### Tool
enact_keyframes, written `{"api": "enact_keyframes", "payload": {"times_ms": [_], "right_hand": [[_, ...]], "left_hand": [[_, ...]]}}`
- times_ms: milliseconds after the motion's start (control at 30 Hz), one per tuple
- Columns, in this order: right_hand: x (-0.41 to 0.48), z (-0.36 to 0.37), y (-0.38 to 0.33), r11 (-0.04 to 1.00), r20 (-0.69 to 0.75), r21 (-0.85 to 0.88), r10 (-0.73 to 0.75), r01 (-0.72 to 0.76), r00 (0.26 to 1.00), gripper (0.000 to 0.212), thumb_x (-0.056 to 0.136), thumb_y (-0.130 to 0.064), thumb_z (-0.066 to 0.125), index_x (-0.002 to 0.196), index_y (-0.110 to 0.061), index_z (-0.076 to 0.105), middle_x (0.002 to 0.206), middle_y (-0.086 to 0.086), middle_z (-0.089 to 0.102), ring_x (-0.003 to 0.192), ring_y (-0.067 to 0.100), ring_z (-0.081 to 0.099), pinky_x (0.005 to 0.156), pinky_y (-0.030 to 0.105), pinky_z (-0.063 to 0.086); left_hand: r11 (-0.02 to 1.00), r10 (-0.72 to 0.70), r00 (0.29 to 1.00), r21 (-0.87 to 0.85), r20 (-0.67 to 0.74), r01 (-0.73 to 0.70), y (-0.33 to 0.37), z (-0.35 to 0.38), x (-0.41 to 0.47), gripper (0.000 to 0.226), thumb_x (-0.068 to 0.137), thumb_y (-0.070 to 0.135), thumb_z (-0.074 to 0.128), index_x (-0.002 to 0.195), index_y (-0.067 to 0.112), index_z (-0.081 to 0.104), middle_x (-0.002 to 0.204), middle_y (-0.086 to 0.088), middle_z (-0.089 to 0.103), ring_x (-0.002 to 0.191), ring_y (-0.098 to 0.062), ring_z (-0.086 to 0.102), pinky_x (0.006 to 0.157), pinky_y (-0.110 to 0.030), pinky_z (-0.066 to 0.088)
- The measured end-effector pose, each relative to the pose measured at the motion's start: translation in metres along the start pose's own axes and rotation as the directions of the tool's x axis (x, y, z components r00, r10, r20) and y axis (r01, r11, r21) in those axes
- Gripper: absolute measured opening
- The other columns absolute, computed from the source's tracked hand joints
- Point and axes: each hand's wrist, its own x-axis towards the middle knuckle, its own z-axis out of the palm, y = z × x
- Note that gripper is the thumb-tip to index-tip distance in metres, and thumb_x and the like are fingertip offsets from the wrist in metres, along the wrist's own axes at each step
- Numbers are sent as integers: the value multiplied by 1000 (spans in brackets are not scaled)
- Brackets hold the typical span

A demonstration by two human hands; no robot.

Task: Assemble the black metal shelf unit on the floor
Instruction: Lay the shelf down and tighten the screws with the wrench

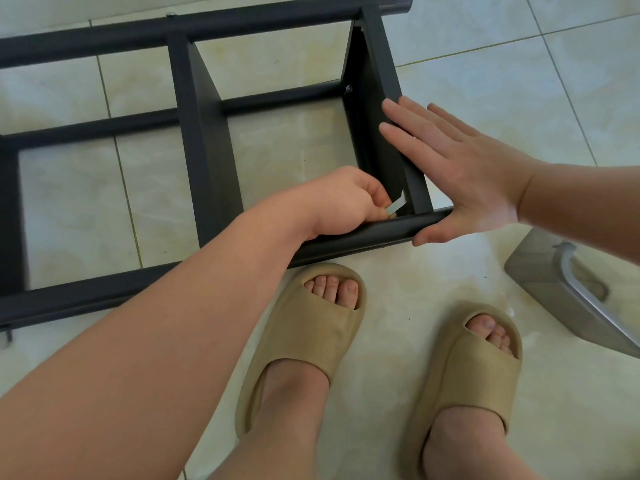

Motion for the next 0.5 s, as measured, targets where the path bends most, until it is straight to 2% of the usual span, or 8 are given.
{"api": "enact_keyframes", "payload": {"times_ms": [100,233,367,433,500], "right_hand": [[0,-1,0,1000,6,3,4,-4,1000,129,73,-91,41,161,-4,7,169,15,-4,157,32,-4,126,53,7],[0,-2,-1,1000,19,5,7,-7,1000,129,73,-93,39,161,-4,7,169,15,-5,157,31,-5,126,52,5],[0,-5,-3,1000,65,-2,20,-19,998,130,71,-92,40,162,-7,2,169,13,-10,156,29,-9,126,48,1],[0,-11,-5,999,112,-22,37,-35,993,130,71,-93,39,162,-10,-3,169,10,-15,156,25,-14,126,46,-4],[0,-19,-8,997,168,-35,76,-71,983,132,68,-95,37,161,-14,-10,167,5,-23,154,19,-22,125,43,-10]], "left_hand": [[1000,0,1000,-2,19,0,0,0,0,16,93,13,67,77,19,68,71,3,62,67,-11,53,75,-29,43],[999,-17,1000,-46,-3,17,-4,-3,0,6,91,17,70,90,22,74,75,6,70,71,-9,62,75,-25,48],[992,-55,997,-121,-62,48,-10,-7,1,16,90,9,69,82,23,71,70,5,74,67,-5,68,73,-20,57],[993,-96,990,-73,-103,89,-12,-9,0,20,90,5,66,77,18,71,74,-2,75,69,-11,68,80,-27,57],[987,-158,974,-4,-164,159,-12,-12,-3,19,91,5,62,76,17,68,84,-8,76,80,-19,69,87,-36,56]]}}
